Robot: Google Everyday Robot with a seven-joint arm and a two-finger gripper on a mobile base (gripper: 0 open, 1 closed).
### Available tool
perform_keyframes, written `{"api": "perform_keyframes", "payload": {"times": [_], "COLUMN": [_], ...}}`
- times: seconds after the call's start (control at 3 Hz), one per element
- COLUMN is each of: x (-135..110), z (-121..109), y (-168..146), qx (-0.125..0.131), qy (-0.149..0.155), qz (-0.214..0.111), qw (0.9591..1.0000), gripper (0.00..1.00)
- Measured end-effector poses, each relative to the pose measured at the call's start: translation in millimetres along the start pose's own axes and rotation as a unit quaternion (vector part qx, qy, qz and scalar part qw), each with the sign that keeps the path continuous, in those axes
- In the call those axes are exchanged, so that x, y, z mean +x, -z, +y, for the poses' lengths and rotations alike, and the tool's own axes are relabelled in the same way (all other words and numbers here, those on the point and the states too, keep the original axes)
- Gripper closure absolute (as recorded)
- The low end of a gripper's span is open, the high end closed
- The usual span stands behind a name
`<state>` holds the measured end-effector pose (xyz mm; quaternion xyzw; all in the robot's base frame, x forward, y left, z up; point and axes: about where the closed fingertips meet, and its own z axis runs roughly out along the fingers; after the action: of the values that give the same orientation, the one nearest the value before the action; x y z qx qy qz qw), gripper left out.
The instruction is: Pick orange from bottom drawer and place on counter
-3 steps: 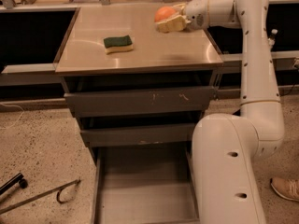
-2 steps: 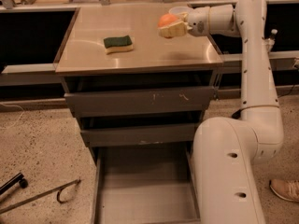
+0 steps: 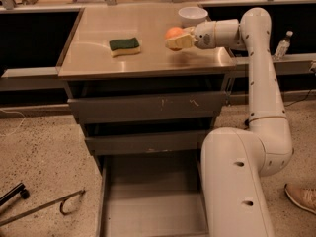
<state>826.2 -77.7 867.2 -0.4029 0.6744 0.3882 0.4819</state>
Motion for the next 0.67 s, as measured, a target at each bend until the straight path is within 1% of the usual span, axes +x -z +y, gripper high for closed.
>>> {"api": "perform_keyframes", "payload": {"times": [0.33, 0.67], "x": [17, 29], "z": [-2, -2], "y": [-4, -5], "qx": [-0.001, 0.003], "qy": [-0.022, -0.036], "qz": [0.02, 0.051], "qw": [0.9996, 0.998], "gripper": [1.0, 1.0]}}
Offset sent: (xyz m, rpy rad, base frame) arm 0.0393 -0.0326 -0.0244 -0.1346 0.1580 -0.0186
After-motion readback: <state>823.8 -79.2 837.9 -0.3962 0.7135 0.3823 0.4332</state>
